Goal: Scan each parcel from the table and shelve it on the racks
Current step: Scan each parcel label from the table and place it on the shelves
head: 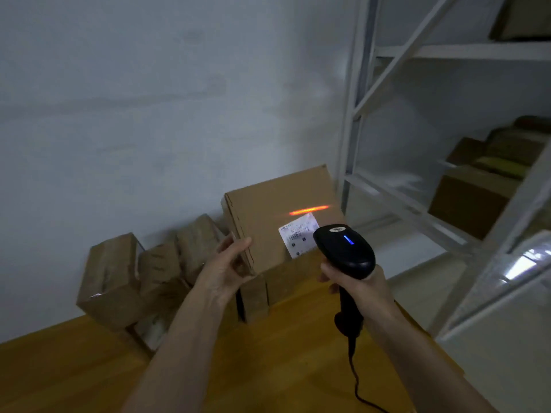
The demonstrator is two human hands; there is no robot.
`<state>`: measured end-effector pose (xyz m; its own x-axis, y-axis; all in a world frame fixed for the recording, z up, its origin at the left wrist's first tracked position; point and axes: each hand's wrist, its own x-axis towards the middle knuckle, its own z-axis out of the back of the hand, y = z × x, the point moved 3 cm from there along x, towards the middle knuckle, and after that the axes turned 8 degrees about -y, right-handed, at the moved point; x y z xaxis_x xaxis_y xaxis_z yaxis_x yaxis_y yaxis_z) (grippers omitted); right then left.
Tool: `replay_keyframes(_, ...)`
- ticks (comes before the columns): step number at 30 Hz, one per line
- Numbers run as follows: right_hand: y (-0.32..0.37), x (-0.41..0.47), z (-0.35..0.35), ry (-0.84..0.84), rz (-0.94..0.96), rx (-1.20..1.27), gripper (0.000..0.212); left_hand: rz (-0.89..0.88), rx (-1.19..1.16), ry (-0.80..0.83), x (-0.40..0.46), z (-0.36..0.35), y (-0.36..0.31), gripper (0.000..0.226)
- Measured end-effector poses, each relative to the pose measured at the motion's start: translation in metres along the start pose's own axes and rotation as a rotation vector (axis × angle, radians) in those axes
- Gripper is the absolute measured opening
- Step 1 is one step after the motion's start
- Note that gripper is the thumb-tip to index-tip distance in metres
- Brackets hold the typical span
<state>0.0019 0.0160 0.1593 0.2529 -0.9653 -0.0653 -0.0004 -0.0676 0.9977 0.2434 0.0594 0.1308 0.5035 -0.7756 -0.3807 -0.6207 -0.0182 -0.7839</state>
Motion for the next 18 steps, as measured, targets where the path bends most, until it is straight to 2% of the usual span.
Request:
replay_keyframes(3, 0.002, -0.009, 0.026, -0.059, 0.01, 0.035, 0.023, 0.026, 0.171, 0.088, -0.015, -0.018, 0.021, 0.065)
replay_keyframes(6, 0.003, -0.022, 0.055, -0.09, 0.012, 0.102, 0.012, 0.03, 0.248, 0.155, -0.031, -0.039, 0.038, 0.069)
replay_keyframes(12, 0.004, -0.055, 0.128, -0.145, 0.027, 0.144, 0.01, 0.026, 0.335, 0.212, -0.074, -0.096, 0.084, 0.074)
replay_keyframes(18, 0.003, -0.102, 0.234, -0.218, 0.054, 0.169, 0.011, 0.074, 0.388, 0.29, -0.13, -0.165, 0.159, 0.08)
